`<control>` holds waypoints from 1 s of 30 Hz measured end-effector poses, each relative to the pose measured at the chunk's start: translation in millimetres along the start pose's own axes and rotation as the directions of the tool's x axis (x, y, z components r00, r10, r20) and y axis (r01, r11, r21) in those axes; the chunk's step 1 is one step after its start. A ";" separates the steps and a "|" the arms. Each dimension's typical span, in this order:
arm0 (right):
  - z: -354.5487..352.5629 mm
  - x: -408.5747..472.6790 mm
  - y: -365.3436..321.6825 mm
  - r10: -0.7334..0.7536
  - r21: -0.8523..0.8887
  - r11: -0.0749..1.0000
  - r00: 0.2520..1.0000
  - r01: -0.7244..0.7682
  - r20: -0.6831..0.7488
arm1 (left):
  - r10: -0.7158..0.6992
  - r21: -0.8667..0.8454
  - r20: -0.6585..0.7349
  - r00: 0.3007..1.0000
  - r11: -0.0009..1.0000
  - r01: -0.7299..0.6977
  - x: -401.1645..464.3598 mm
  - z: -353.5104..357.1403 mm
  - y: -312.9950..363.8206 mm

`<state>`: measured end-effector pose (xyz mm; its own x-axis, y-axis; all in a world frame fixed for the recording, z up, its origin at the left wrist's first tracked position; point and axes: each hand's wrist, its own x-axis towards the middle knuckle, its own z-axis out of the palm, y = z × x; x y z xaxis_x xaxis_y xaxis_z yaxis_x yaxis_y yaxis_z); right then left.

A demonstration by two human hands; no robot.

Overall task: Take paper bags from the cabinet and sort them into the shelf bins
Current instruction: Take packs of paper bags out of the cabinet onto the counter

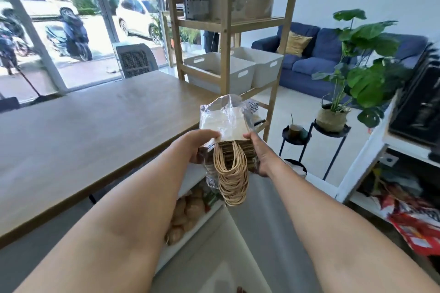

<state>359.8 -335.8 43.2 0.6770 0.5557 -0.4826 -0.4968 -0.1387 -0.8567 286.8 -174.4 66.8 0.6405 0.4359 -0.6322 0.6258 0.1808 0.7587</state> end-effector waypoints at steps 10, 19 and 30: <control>59.5 38.0 -94.9 -0.075 0.001 0.997 0.984 0.076 0.158 | 0.005 0.019 -0.141 0.990 1.000 -0.003 -17.4 -65.6 80.7; 105.4 141.8 -170.7 -0.047 -0.191 0.976 0.954 0.107 0.296 | -0.015 -0.157 -0.233 0.972 0.987 -0.023 39.3 -113.8 134.7; 188.7 237.4 -200.9 0.041 -0.365 0.922 0.906 0.128 0.422 | -0.135 -0.332 -0.408 0.903 0.943 -0.009 82.9 -183.1 156.4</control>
<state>518.0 -21.4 135.1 0.3642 0.8433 -0.3951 -0.1733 -0.3555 -0.9185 356.2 51.4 161.7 0.3119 0.7291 -0.6093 0.4372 0.4592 0.7733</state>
